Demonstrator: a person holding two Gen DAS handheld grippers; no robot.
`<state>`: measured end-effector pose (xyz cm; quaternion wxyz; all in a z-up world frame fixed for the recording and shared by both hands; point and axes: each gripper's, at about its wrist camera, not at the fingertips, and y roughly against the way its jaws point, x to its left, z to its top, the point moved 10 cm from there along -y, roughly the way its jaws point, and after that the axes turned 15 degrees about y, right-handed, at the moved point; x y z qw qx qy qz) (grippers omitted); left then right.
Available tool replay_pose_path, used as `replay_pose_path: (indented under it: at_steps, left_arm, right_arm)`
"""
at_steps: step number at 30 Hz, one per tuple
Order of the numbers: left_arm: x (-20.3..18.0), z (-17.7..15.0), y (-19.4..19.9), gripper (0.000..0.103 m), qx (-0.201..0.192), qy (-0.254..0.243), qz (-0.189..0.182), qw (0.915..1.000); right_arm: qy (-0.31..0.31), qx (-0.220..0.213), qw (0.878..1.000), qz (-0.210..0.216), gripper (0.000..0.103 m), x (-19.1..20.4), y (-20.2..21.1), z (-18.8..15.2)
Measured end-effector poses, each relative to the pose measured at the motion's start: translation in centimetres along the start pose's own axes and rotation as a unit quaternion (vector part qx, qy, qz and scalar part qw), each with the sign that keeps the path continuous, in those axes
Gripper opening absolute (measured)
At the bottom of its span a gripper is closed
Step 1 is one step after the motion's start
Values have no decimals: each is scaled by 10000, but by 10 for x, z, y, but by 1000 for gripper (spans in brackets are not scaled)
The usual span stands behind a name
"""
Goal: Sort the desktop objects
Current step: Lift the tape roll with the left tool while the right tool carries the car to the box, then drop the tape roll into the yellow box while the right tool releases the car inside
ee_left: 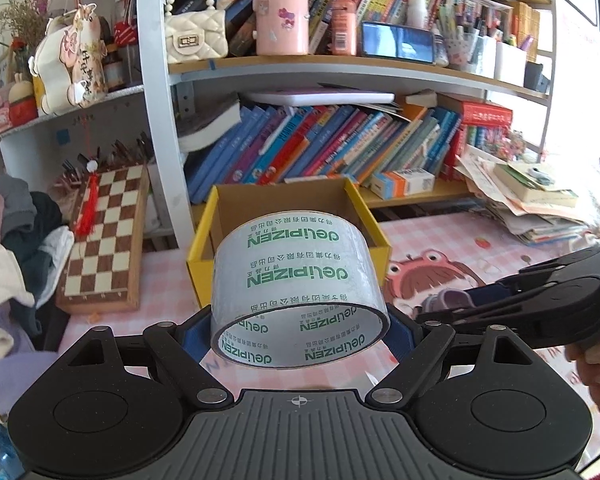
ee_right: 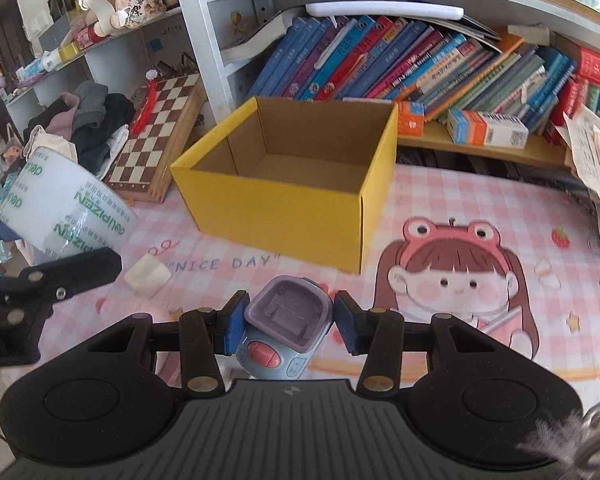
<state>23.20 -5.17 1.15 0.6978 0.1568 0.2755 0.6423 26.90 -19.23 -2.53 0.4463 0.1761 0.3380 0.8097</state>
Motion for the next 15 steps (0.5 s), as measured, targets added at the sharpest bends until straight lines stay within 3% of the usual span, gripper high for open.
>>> replay_pose_path:
  at_steps: [15]
  left_arm:
    - [0, 49, -45, 86, -111, -229, 137, 9996]
  right_arm:
    - [387, -404, 9984, 52, 44, -39, -31, 75]
